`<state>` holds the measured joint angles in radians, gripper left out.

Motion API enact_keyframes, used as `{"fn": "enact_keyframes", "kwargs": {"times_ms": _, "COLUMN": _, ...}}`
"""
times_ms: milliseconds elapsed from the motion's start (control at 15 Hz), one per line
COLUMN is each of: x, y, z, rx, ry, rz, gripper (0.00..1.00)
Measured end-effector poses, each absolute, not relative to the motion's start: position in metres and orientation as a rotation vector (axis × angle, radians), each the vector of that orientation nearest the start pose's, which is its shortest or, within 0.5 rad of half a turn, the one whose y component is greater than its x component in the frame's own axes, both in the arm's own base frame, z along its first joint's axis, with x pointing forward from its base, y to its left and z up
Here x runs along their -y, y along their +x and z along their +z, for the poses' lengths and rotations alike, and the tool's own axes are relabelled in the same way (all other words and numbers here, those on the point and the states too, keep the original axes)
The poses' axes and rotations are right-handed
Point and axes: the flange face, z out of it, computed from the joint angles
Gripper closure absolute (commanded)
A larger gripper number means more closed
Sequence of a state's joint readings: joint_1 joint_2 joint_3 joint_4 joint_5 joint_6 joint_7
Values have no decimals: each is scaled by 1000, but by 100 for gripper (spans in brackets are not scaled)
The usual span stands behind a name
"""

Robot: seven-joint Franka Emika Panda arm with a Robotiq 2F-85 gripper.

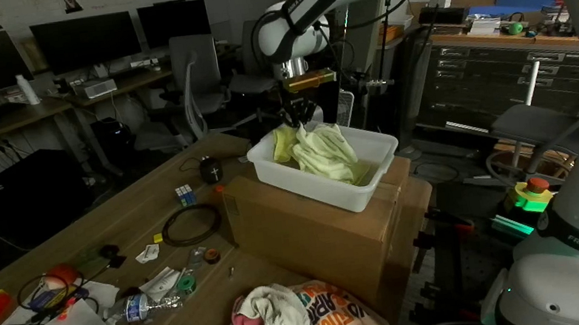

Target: Take the clothing out of the white storage bin and put them on the table

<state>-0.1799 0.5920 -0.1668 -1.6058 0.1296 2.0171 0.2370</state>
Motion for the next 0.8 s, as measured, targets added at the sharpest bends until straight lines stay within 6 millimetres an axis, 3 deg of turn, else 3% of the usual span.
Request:
{"fn": "enact_keyframes", "kwargs": {"times_ms": 400, "x": 206, "y": 603, "z": 394, "rx": -1015, "ry": -2836, "rz": -167, "gripper": 96}}
{"fn": "enact_keyframes", "kwargs": {"times_ms": 800, "x": 168, "y": 549, "z": 481, "rx": -970, "ry": -2675, "rz": -380, "gripper": 96}}
